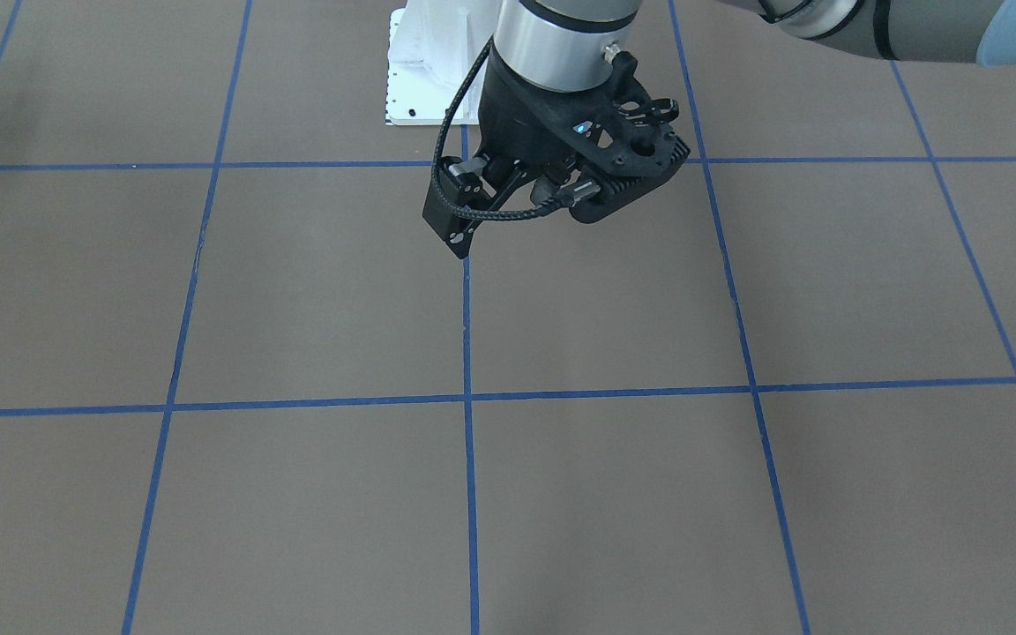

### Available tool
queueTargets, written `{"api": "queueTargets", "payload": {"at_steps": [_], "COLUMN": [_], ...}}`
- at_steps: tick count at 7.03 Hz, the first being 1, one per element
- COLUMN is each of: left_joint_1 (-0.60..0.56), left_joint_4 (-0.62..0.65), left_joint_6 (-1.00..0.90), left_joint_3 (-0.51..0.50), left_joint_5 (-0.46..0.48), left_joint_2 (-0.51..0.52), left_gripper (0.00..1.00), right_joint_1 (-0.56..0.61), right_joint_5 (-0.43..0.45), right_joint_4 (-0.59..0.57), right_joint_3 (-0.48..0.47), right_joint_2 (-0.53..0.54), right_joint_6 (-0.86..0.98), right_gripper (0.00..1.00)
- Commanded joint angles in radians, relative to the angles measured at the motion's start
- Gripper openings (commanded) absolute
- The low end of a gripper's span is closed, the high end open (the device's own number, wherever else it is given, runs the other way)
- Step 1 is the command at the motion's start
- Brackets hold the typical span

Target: Left arm hands cup to right arm to dump lemon

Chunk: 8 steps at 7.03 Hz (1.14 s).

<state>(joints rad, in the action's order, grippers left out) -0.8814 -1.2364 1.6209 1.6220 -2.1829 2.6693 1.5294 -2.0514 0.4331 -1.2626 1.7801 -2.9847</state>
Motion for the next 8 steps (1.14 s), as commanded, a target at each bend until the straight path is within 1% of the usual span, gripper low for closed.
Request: {"api": "queueTargets", "payload": {"at_steps": [1,3,4,5,6,7,8], "left_joint_1": [-0.001,0.001,0.001,0.001,-0.004,-0.004,-0.001], "left_joint_4": [0.0,-0.009,-0.012,-0.012,-0.02,-0.02,-0.018], "left_joint_6": [-0.039,-0.074,-0.154,-0.186,-0.208,-0.251,-0.271], "left_joint_3": [-0.005,-0.031,-0.046,-0.047,-0.044,-0.037,-0.016], "left_joint_5": [-0.001,-0.003,-0.005,-0.003,-0.003,-0.005,-0.005], "left_joint_2": [-0.003,-0.003,0.0,0.006,0.004,0.004,-0.002], "left_gripper": [1.0,1.0,1.0,1.0,1.0,1.0,1.0], "right_joint_1": [-0.015,-0.051,-0.095,-0.163,-0.222,-0.286,-0.342], "right_joint_5": [0.016,0.043,0.08,0.127,0.198,0.261,0.31], "right_joint_4": [-0.13,-0.409,-0.459,-0.462,-0.476,-0.494,-0.54], "right_joint_3": [-0.09,-0.228,-0.257,-0.259,-0.261,-0.262,-0.265], "right_joint_2": [-0.01,-0.077,-0.106,-0.126,-0.155,-0.198,-0.25], "right_joint_6": [0.115,0.372,0.523,0.72,0.863,0.933,1.061], "right_gripper": [0.18,0.18,0.18,0.18,0.19,0.18,0.15]}}
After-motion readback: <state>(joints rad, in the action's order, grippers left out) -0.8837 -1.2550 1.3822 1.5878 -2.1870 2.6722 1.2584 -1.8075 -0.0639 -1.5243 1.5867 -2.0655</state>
